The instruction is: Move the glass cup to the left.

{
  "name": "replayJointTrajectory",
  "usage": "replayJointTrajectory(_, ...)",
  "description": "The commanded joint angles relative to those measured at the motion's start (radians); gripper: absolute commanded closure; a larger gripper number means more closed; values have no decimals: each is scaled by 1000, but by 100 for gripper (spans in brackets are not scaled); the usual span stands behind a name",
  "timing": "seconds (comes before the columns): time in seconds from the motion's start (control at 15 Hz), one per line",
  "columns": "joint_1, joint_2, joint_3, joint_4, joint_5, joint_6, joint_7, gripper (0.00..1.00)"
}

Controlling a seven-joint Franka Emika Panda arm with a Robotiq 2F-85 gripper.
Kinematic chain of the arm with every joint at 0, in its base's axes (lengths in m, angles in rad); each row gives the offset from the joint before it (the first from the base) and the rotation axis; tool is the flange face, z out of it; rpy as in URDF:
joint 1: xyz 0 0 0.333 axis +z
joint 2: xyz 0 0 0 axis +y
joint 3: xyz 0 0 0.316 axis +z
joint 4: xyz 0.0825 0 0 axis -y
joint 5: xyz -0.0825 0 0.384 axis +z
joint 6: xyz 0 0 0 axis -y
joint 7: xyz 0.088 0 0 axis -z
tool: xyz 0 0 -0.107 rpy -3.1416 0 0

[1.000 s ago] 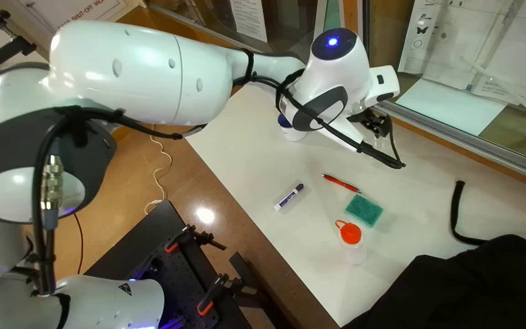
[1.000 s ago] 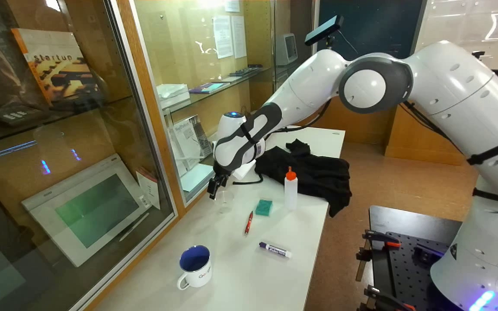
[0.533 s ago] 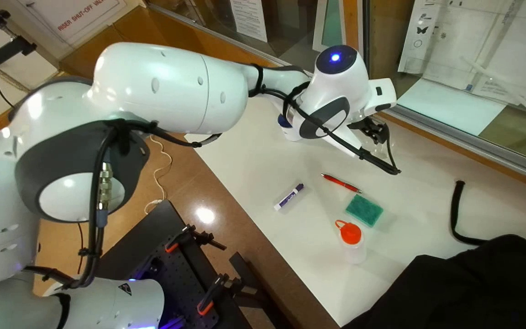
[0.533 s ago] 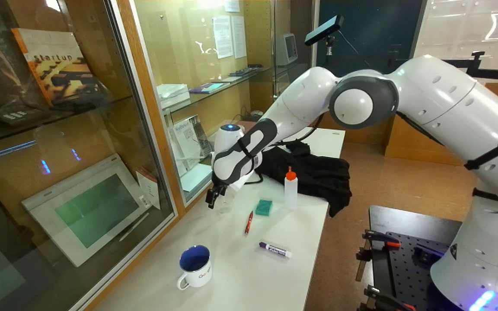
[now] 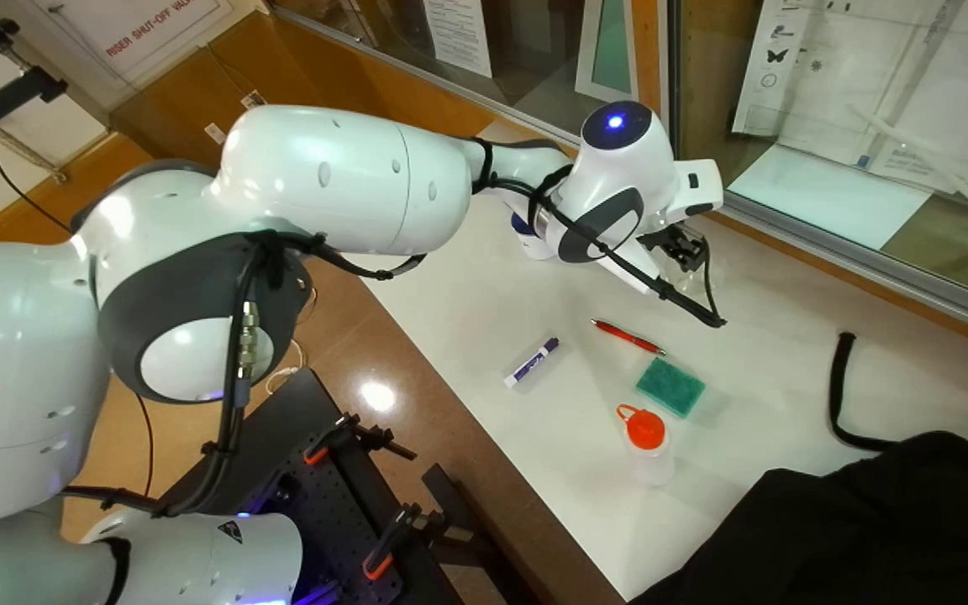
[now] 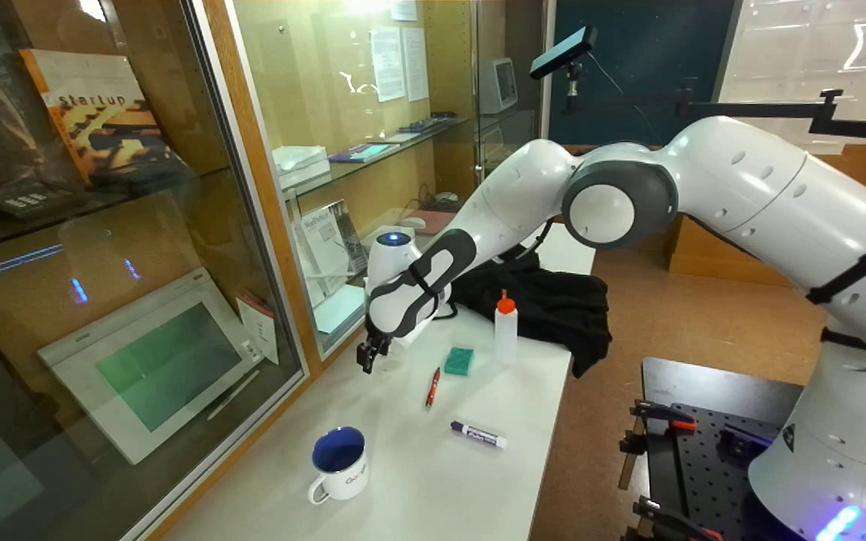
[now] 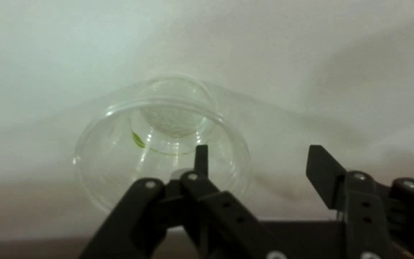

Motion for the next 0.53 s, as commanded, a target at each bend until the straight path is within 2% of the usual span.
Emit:
replayJointTrajectory(0.0, 22, 32, -30, 51, -23, 7, 62, 57)
replayJointTrajectory(0.33, 29, 45, -46, 68, -24, 7, 87, 95)
replayJointTrajectory(0.4, 29, 46, -47, 69, -24, 6, 92, 100)
replayJointTrajectory(0.47, 30, 46, -49, 71, -25, 6, 97, 100)
